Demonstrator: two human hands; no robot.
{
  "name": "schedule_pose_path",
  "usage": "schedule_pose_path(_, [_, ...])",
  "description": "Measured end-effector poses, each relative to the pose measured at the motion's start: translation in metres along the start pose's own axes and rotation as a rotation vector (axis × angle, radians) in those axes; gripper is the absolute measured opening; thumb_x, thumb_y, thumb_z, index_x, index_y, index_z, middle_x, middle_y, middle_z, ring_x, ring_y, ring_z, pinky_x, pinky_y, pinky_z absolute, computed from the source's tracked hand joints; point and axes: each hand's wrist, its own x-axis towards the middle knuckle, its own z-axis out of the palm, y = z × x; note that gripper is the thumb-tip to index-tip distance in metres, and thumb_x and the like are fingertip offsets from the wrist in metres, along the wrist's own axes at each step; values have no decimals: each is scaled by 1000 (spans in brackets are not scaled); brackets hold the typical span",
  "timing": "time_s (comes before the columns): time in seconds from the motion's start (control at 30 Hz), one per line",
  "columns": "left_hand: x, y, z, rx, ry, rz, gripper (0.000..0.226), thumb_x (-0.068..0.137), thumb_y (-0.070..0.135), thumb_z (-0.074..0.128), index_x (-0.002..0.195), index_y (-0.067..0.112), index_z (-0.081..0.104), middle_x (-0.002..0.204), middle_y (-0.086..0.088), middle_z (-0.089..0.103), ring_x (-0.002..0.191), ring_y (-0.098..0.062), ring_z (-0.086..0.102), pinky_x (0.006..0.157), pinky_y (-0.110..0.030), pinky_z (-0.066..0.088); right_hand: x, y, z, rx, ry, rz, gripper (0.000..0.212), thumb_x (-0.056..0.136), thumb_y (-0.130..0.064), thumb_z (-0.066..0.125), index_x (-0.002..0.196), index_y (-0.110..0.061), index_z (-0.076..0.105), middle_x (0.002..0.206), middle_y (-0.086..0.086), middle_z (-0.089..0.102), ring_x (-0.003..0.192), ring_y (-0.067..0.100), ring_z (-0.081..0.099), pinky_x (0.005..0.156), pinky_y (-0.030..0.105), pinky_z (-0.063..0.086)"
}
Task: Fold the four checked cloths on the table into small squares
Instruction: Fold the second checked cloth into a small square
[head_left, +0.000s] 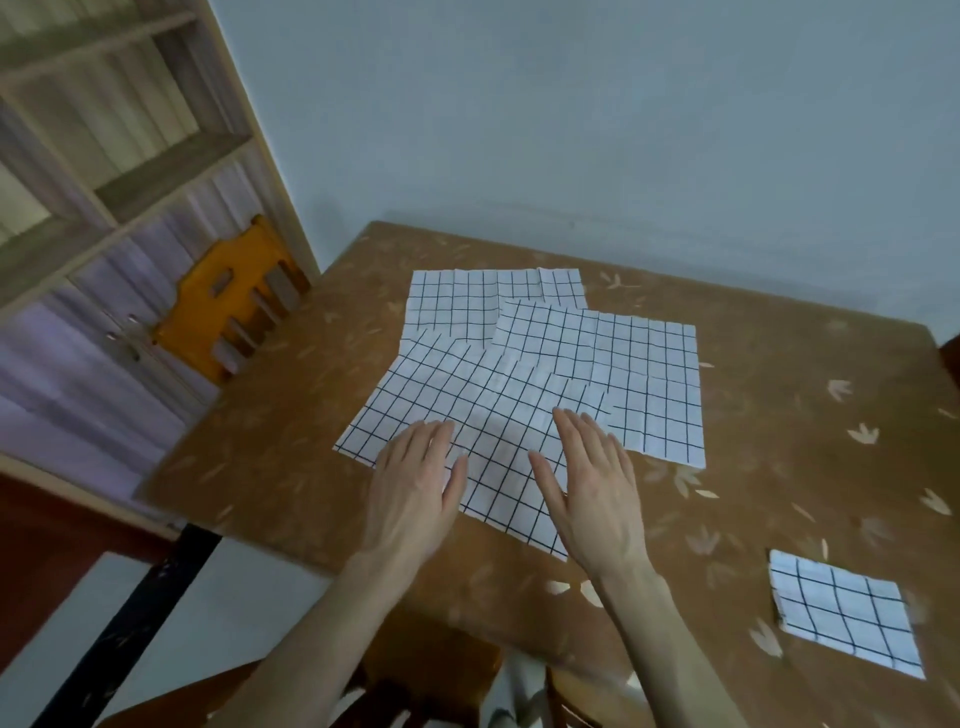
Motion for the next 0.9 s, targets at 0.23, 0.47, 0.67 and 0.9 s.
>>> schedule_pose_path(0.23, [41, -18, 27, -14, -25, -86, 50, 106, 43, 34, 141, 12, 53, 137, -7, 62, 131, -25, 54, 108, -41, 44, 55, 18, 56, -10, -52, -123, 56, 108, -45, 40, 153, -11, 46, 153, 8, 53, 147, 26, 43, 120, 49, 37])
schedule_pose_path(0.47, [78, -48, 95, -42, -69, -93, 49, 105, 43, 34, 137, 12, 56, 130, -5, 64, 124, -23, 55, 104, -41, 48, 111, 47, 130, -84, -168, -211, 49, 108, -31, 44, 154, -16, 44, 154, 5, 52, 147, 26, 42, 123, 47, 29])
schedule_pose_path(0.67, [95, -56, 164, 47, -199, -143, 53, 106, 47, 30, 147, 17, 46, 146, -3, 52, 138, -20, 43, 114, -37, 37, 151, 77, 191, -131, -304, -267, 51, 105, -20, 50, 155, -18, 42, 158, 3, 47, 151, 27, 37, 124, 47, 23])
schedule_pose_path(0.9, [89, -60, 225, 82, -241, -209, 73, 103, 58, 28, 159, 11, 31, 165, -10, 32, 153, -27, 28, 123, -49, 29, 182, 102, 240, -196, -480, -336, 66, 108, -13, 43, 165, -26, 14, 173, -6, 14, 160, 20, 10, 127, 40, 7])
